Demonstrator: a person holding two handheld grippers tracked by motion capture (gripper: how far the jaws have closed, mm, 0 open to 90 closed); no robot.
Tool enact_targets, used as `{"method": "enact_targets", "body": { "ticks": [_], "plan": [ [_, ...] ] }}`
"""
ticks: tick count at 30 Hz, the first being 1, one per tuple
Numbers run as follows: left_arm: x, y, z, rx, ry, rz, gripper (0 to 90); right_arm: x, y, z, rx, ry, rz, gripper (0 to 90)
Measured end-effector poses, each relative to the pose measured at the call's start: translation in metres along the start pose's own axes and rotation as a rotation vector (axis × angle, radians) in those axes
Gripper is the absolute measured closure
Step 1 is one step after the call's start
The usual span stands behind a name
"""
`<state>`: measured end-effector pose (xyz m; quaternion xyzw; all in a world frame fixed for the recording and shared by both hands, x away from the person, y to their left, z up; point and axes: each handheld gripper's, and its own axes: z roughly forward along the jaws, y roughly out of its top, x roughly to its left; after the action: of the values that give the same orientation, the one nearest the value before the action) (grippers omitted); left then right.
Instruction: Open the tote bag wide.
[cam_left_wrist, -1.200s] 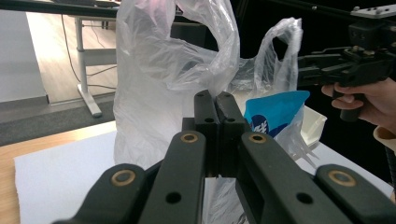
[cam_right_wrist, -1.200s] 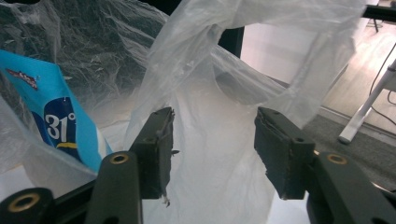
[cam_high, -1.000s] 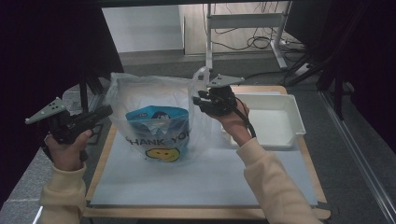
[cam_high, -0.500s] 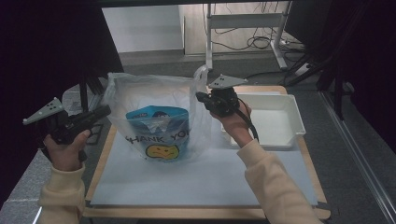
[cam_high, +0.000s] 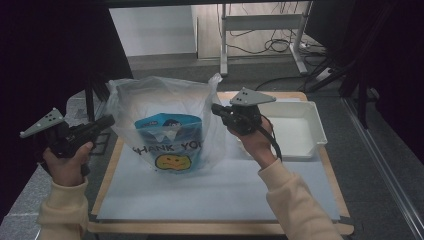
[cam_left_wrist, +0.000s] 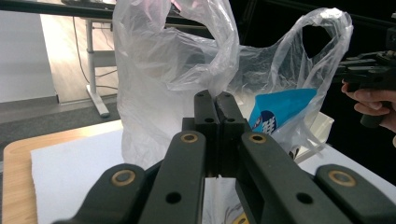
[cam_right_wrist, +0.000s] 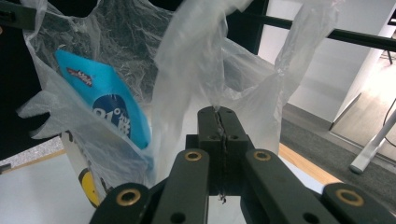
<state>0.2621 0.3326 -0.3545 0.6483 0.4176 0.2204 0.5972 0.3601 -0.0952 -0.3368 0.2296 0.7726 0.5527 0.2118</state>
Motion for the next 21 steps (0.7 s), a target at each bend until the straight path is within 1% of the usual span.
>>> {"method": "enact_targets", "body": {
  "ticks": [3,7,11,14,19,21],
  "plan": [
    [0.0,-0.001,-0.002,-0.002,0.004,-0.004,89.6,0.001,-0.006,-0.001,-0.004,0.003,0.013,88.8],
    [0.001,-0.006,-0.006,0.008,0.018,-0.01,89.6,0.001,-0.017,0.001,-0.005,0.016,0.032,88.8],
    [0.001,-0.011,-0.008,0.018,0.027,-0.017,89.6,0.002,-0.025,0.002,-0.016,0.022,0.048,88.8],
    [0.0,-0.014,-0.008,0.026,0.027,-0.02,89.6,0.003,-0.029,0.001,-0.021,0.019,0.051,88.8],
    [-0.002,-0.019,-0.008,0.037,0.033,-0.022,89.6,0.009,-0.036,-0.005,-0.049,0.041,0.057,88.8],
    [-0.003,-0.02,-0.008,0.04,0.031,-0.026,89.6,0.012,-0.039,-0.006,-0.049,0.043,0.054,88.7]
  ]
}}
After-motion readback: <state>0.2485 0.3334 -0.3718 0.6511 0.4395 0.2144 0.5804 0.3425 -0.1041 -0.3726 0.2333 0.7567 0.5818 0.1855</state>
